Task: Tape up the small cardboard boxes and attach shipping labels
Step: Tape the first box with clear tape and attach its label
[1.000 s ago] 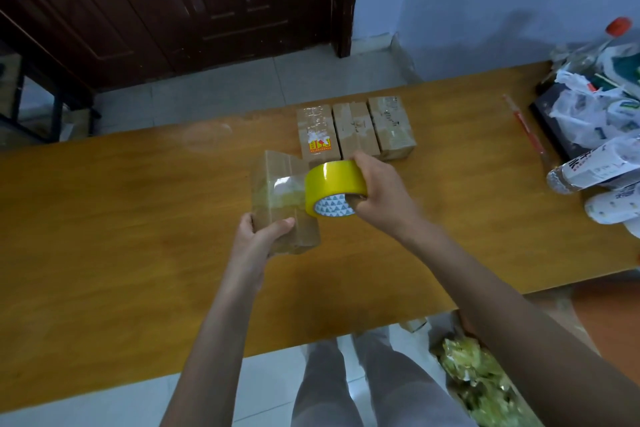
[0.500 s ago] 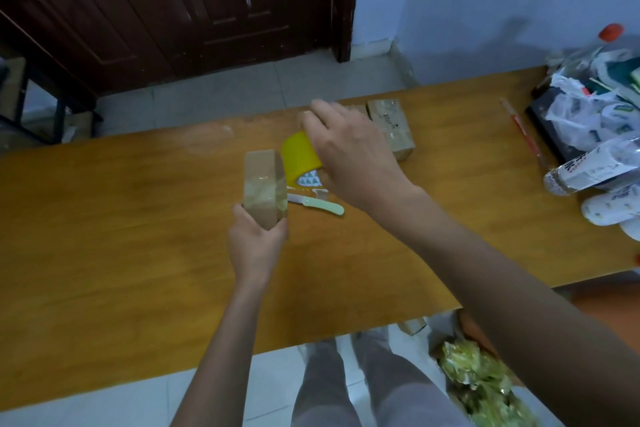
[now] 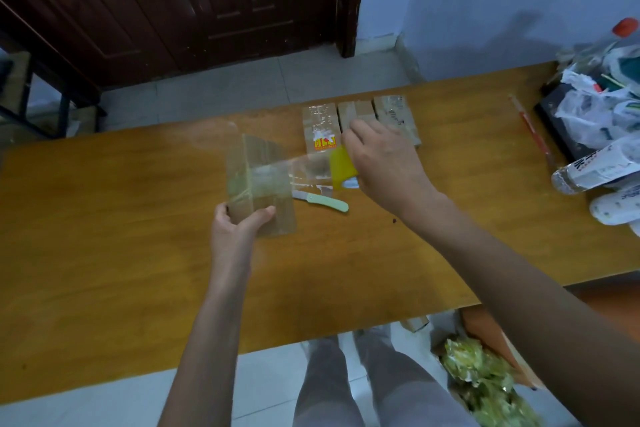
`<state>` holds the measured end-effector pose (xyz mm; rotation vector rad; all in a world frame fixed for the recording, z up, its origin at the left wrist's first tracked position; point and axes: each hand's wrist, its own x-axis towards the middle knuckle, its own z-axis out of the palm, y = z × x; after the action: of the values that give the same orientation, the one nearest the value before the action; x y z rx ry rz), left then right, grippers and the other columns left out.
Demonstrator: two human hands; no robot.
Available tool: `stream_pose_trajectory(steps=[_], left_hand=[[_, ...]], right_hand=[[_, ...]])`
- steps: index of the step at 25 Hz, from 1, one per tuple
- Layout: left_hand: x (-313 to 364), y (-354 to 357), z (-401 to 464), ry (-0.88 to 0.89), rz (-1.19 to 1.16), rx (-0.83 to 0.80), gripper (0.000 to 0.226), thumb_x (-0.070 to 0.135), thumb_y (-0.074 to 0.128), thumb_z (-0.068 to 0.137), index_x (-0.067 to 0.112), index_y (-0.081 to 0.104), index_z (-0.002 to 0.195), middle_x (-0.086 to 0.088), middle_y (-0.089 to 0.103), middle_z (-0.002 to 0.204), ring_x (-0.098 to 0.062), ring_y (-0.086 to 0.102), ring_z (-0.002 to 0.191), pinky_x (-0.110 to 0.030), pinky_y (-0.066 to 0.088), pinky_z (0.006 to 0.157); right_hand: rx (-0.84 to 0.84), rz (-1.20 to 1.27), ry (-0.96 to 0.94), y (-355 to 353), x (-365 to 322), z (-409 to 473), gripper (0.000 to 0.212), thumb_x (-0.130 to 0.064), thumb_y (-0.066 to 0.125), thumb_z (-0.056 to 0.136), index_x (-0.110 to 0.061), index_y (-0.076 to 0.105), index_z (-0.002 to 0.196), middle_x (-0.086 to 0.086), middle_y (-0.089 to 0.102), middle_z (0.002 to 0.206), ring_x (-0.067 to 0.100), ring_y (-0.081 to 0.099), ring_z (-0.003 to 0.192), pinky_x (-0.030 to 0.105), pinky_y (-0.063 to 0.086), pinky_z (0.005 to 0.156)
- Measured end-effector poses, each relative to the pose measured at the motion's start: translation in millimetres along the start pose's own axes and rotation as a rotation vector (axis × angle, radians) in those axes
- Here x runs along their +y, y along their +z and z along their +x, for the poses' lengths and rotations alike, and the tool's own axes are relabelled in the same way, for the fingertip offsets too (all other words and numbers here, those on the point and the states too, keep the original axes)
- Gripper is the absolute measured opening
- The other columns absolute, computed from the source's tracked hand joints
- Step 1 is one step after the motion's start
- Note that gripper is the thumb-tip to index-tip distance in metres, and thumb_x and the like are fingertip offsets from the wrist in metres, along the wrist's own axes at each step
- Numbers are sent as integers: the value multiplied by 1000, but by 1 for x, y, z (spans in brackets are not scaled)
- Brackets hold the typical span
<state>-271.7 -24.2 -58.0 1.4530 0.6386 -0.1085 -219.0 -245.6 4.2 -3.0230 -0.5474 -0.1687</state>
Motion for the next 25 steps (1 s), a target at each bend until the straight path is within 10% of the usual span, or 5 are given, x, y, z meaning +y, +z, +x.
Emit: stream_pose_trajectory(steps=[10,25], left_hand=[[10,-2,-5,-133,-338,-253,47,9,67,70,-1,59,115,-10,71,98,-20,69,87,-25,59,66],[-52,-28,-4,-272,-457,-321,32,9,53,79,7,68,108,-10,73,103,-23,71,92,-31,61,73]], right_hand=[[-101,-41,-4,20,3,4,44,9,57,71,-10,54,111,5,55,107,22,51,96,34,40,86],[-129,124,73,65,2,-30,50,10,67,67,-7,54,112,8,55,107,25,53,91,28,36,66]])
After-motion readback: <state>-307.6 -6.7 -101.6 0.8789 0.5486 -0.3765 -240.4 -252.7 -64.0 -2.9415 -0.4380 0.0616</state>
